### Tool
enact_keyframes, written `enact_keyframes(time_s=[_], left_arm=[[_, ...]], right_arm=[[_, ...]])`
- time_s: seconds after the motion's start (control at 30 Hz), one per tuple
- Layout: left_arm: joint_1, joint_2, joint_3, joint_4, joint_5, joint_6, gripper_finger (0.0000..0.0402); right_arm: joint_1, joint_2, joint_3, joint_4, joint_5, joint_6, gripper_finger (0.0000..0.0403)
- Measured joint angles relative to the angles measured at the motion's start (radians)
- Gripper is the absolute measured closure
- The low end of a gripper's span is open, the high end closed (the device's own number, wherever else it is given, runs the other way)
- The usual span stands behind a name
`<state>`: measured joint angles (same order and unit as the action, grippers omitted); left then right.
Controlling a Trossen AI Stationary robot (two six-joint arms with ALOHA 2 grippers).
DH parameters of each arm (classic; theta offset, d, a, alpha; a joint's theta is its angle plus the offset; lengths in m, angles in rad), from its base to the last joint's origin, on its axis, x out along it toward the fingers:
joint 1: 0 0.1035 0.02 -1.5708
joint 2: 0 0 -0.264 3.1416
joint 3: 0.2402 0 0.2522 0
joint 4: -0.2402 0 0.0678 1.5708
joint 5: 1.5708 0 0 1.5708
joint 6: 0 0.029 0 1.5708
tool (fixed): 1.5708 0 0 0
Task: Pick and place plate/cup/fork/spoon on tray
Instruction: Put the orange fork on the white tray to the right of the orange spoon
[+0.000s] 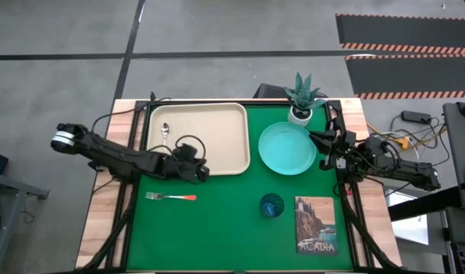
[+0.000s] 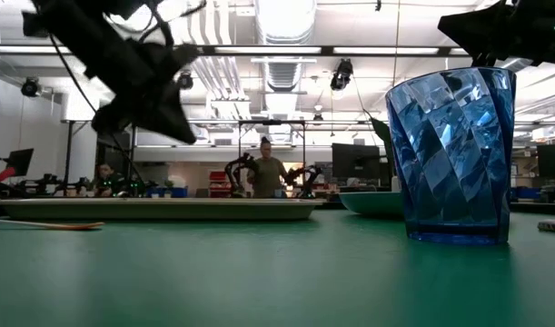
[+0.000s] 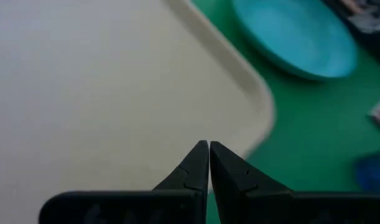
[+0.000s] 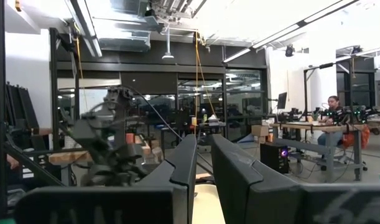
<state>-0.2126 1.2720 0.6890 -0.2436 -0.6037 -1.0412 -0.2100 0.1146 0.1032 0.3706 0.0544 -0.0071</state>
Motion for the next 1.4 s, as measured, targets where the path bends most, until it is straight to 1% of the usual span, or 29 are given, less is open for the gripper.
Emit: enact_keyframes(time_s=[0.23, 0.3, 0.47, 0.53, 0.63, 0.73, 0.83, 0.93, 1.0, 1.07, 1.17, 1.33, 1.4], left_arm=[[-0.086, 0.095, 0.128, -0.001, 0.011, -0.001, 0.0401], [-0.094, 0.122, 0.17, -0.001, 0.064, -0.001, 0.0401], [-0.1, 0.19, 0.281, -0.027, 0.267, 0.005, 0.0401], [-0.104, 0.217, 0.333, -0.095, 0.338, 0.007, 0.0401], [-0.112, 0.256, 0.414, -0.297, 0.466, 0.018, 0.0401], [-0.12, 0.281, 0.467, -0.533, 0.575, 0.131, 0.0401], [-0.128, 0.286, 0.469, -0.688, 0.617, 0.301, 0.0401], [-0.129, 0.286, 0.462, -0.819, 0.62, 0.455, 0.0401], [-0.129, 0.285, 0.461, -0.89, 0.619, 0.553, 0.0401], [-0.129, 0.284, 0.447, -0.92, 0.617, 0.614, 0.0401], [-0.129, 0.279, 0.412, -0.92, 0.618, 0.666, 0.0401], [-0.129, 0.277, 0.321, -0.915, 0.618, 0.654, 0.0401], [-0.129, 0.277, 0.289, -0.908, 0.619, 0.622, 0.0401]], right_arm=[[0.0, 0.0, 0.0, 0.0, 0.0, 0.01, 0.036], [0.0, 0.0, 0.0, 0.0, 0.0, 0.01, 0.036], [0.0, 0.0, 0.0, -0.001, 0.0, 0.009, 0.036], [0.0, 0.0, 0.0, -0.001, 0.0, 0.009, 0.036], [0.0, 0.0, 0.0, -0.001, -0.001, 0.009, 0.036], [0.0, 0.0, 0.0, -0.001, -0.001, 0.008, 0.036], [0.0, 0.0, 0.0, 0.0, -0.001, 0.008, 0.036], [0.0, 0.0, 0.0, 0.0, -0.001, 0.008, 0.036], [0.0, 0.0, 0.0, 0.0, -0.001, 0.008, 0.036], [0.0, 0.0, 0.0, 0.0, -0.001, 0.011, 0.036], [0.0, 0.0, 0.0, 0.0, -0.001, 0.015, 0.036], [0.0, 0.0, 0.0, -0.005, -0.001, 0.018, 0.036], [0.0, 0.0, 0.0, -0.011, -0.001, 0.02, 0.036]])
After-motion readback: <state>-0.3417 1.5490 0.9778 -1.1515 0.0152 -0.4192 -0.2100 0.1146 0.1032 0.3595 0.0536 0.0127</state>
